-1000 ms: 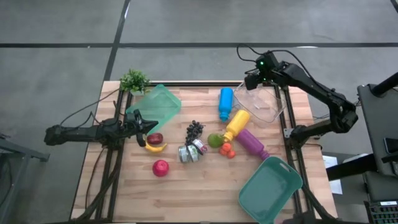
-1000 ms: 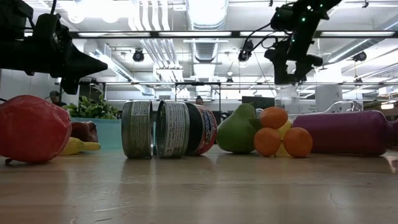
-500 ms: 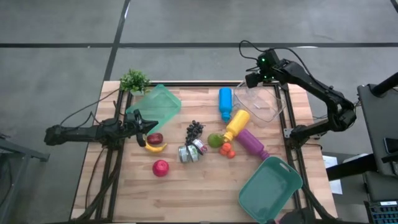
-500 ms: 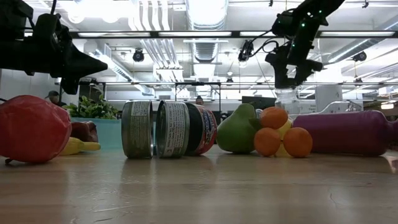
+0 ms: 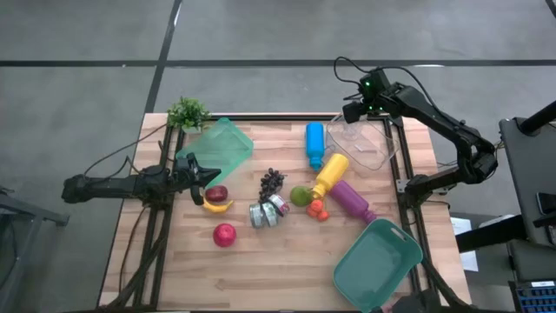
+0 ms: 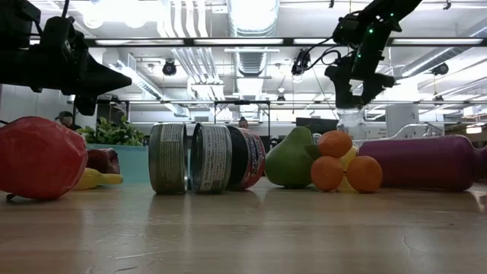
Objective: Pick & Place Food Item
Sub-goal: Put the transparent water bottle into the transparent bin, then put the blue water bottle into the transparent bin
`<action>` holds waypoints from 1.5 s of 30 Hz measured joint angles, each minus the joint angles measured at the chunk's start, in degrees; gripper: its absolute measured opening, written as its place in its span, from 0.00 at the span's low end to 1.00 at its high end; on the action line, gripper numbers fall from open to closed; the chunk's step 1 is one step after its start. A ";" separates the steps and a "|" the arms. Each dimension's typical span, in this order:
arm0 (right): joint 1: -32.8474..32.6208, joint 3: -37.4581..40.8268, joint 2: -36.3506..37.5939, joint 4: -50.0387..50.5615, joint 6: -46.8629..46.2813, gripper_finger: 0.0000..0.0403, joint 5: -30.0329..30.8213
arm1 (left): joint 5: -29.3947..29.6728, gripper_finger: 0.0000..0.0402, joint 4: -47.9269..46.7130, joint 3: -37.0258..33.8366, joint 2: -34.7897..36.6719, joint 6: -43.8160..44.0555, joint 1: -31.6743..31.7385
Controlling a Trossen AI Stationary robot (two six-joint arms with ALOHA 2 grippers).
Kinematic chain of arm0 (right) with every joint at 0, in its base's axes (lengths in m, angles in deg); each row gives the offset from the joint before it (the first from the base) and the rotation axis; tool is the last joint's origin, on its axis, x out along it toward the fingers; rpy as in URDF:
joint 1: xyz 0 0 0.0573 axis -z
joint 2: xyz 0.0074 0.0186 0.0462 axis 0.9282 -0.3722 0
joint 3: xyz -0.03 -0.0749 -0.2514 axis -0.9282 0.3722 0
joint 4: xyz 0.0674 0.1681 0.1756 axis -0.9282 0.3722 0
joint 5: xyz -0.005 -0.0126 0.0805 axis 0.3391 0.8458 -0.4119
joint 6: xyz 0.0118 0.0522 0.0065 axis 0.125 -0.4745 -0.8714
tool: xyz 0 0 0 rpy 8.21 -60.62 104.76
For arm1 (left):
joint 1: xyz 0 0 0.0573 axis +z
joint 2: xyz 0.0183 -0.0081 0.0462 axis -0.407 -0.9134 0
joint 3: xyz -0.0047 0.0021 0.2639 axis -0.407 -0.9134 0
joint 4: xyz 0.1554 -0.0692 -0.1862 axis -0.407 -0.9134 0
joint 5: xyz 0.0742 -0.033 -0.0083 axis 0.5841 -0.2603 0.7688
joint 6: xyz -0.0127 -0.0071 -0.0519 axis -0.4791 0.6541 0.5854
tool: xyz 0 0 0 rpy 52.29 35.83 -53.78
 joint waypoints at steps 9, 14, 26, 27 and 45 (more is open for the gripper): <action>0.07 0.00 0.57 -0.02 0.04 0.97 0.10 | 0.00 0.00 0.00 0.00 -0.01 0.00 0.00; 0.07 -0.96 2.45 0.37 0.11 0.97 1.68 | 0.00 0.00 -0.01 0.02 -0.01 0.00 0.01; -0.26 -6.84 7.65 4.18 -0.01 0.97 3.04 | 0.00 0.00 0.01 0.02 0.01 0.00 -0.01; -0.62 -7.91 7.82 5.28 -0.31 0.97 3.06 | 0.00 0.00 0.00 0.00 -0.01 0.00 0.01; -17.35 -14.41 9.25 13.21 -14.34 0.97 12.71 | -0.02 0.00 0.01 0.00 0.01 0.00 -0.01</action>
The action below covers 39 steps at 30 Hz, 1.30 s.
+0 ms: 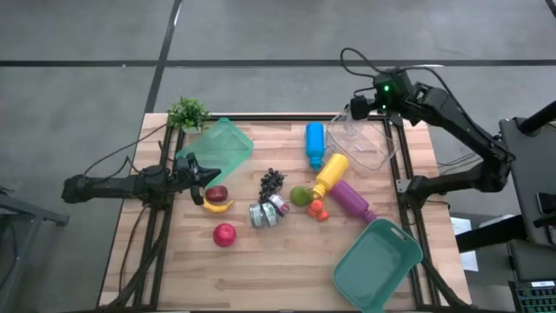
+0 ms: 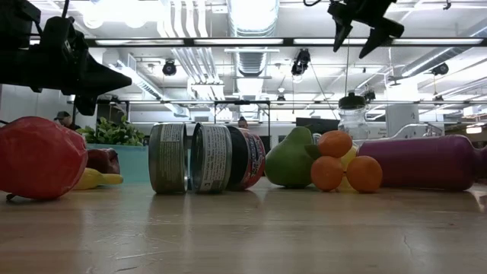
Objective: Pick & Place Food Item
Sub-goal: Put the blue water bottle into the transparent bin
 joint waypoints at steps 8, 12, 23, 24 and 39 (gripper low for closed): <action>-10.73 2.31 0.06 -0.11 -10.62 0.97 7.34 | 0.02 0.00 0.00 0.01 -0.01 0.00 0.02; -14.59 5.31 0.04 -0.02 -18.42 0.97 10.02 | 0.02 0.00 0.00 0.00 -0.01 0.00 0.02; -27.28 12.78 0.02 -0.36 -37.80 0.97 11.65 | 0.00 0.00 -0.01 0.02 0.00 0.00 0.00; -28.17 12.64 0.04 -0.18 -37.71 0.97 11.75 | 0.01 0.00 -0.01 0.02 -0.02 0.00 0.00; -35.68 12.21 -2.56 -9.65 -30.24 0.97 13.13 | 0.02 0.00 0.01 0.02 -0.02 0.00 0.02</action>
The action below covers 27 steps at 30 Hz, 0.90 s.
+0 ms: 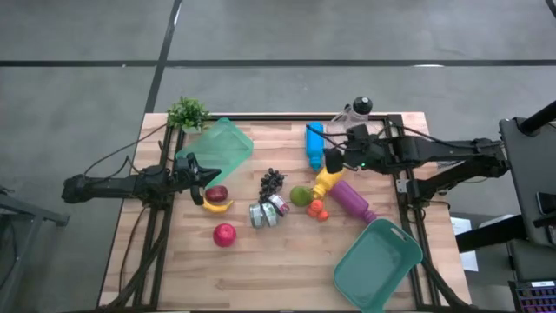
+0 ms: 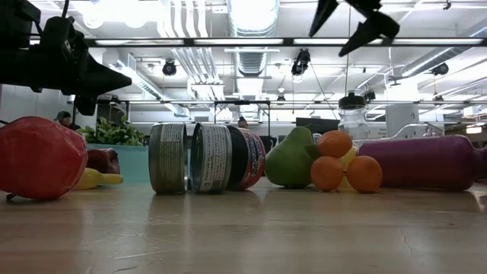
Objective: Pick & Place Food Item
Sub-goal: Put the blue water bottle into the transparent bin
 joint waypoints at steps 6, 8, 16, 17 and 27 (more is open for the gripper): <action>-0.46 0.13 -6.19 -3.43 -4.16 0.97 0.02 | 0.00 0.00 -0.01 -0.02 0.01 0.00 -0.01; -0.90 0.13 -8.59 -4.33 -6.91 0.97 1.52 | -0.01 0.00 -0.02 -0.01 0.01 0.00 -0.01; -5.13 -0.47 -17.51 -6.51 -20.93 0.97 10.18 | -0.01 0.00 0.00 -0.01 0.01 0.00 0.00; -5.22 -0.82 -18.43 -5.57 -21.81 0.97 10.18 | 0.00 0.00 -0.02 -0.01 0.00 0.00 -0.01; -5.52 -5.06 -29.23 5.17 -33.71 0.97 10.38 | -0.02 0.00 -0.02 -0.02 0.00 0.00 -0.02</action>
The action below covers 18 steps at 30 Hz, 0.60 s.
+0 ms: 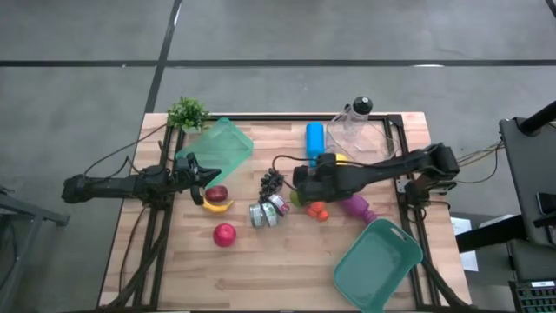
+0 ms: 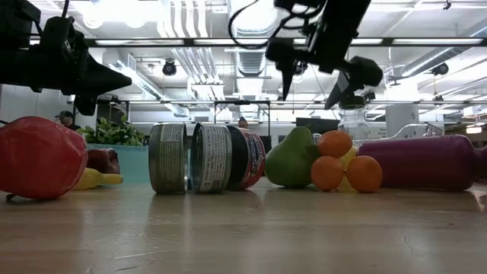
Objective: Pick & Place Food Item
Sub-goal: Put the blue water bottle into the transparent bin
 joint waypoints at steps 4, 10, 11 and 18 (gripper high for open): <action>-0.07 -0.78 -3.47 0.00 -0.93 0.97 0.45 | 0.00 0.00 0.00 0.00 0.00 0.00 0.00; -0.84 -1.31 -5.28 1.96 -4.38 0.97 1.12 | -0.01 0.00 0.00 0.01 0.00 0.00 0.00; -0.96 -1.16 -5.26 2.66 -4.99 0.97 0.99 | 0.02 0.00 0.01 0.00 0.01 0.00 0.02; -0.25 0.69 -5.06 4.76 -6.76 0.97 -0.19 | 0.01 0.00 0.00 0.01 0.00 0.00 0.01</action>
